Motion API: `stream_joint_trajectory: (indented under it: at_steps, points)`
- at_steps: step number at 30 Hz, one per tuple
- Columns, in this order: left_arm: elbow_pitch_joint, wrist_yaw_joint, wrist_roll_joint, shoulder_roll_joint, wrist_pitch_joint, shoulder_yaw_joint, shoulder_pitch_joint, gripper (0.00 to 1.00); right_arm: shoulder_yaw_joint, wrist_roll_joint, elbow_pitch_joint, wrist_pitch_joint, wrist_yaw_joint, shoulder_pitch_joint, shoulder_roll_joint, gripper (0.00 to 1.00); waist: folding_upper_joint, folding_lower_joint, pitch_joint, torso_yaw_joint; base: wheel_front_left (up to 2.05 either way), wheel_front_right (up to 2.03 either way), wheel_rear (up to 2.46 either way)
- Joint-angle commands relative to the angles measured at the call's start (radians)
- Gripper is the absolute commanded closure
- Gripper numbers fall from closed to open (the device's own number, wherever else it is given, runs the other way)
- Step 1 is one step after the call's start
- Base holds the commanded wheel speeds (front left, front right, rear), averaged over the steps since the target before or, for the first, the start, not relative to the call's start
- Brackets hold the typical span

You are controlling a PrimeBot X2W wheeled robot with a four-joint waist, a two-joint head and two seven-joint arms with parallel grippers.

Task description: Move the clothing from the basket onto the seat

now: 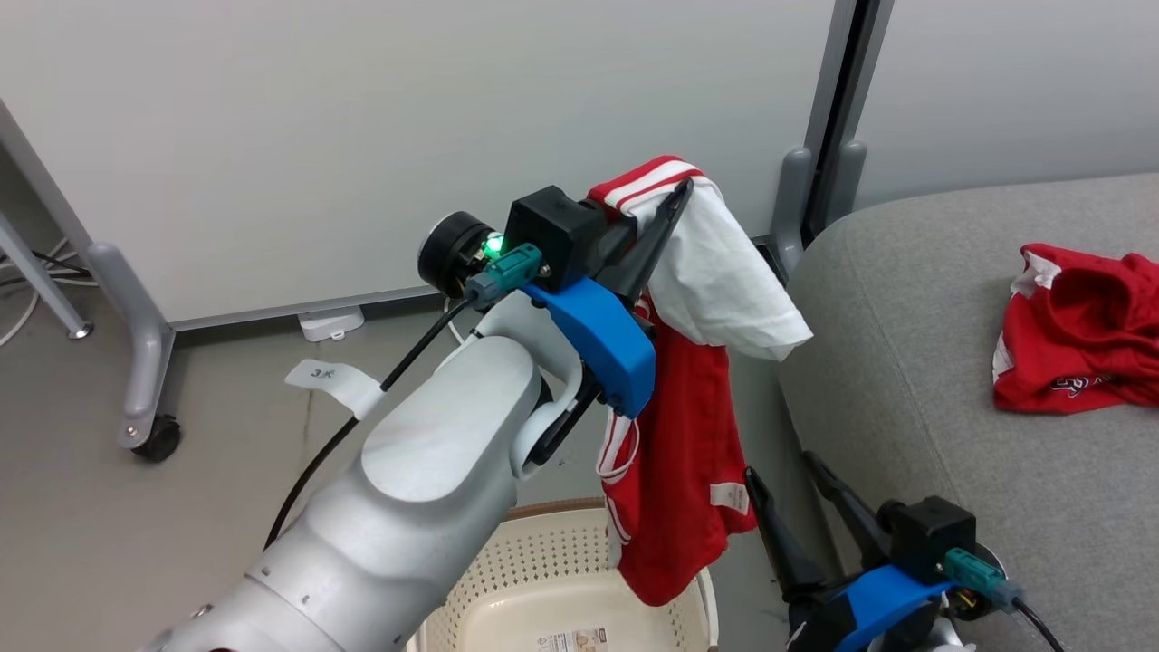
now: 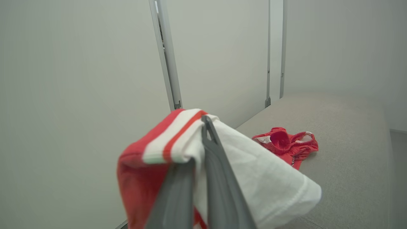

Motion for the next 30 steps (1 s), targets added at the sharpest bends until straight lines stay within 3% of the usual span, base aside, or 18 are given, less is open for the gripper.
stream_joint_trajectory:
  at_steps: [1,11,30]
  points:
    - [-0.005,0.004,-0.004,0.0,0.001,-0.006,0.001,1.0,0.003,-0.001,0.001,0.004,0.0,-0.003,-0.001,0.0,-0.0001,0.0,0.001,0.001,0.0,0.0,0.0]
    - [-0.016,0.012,-0.035,0.0,0.004,-0.053,-0.008,1.0,0.046,0.006,0.053,0.033,0.0,-0.118,-0.001,0.0,-0.0001,0.0,0.019,-0.002,0.0,0.0,0.0]
    - [-0.034,0.01,-0.101,0.0,0.011,-0.143,-0.028,1.0,0.075,0.008,0.353,0.037,0.0,-0.407,-0.001,0.0,-0.0001,0.0,0.042,0.018,0.0,0.0,0.0]
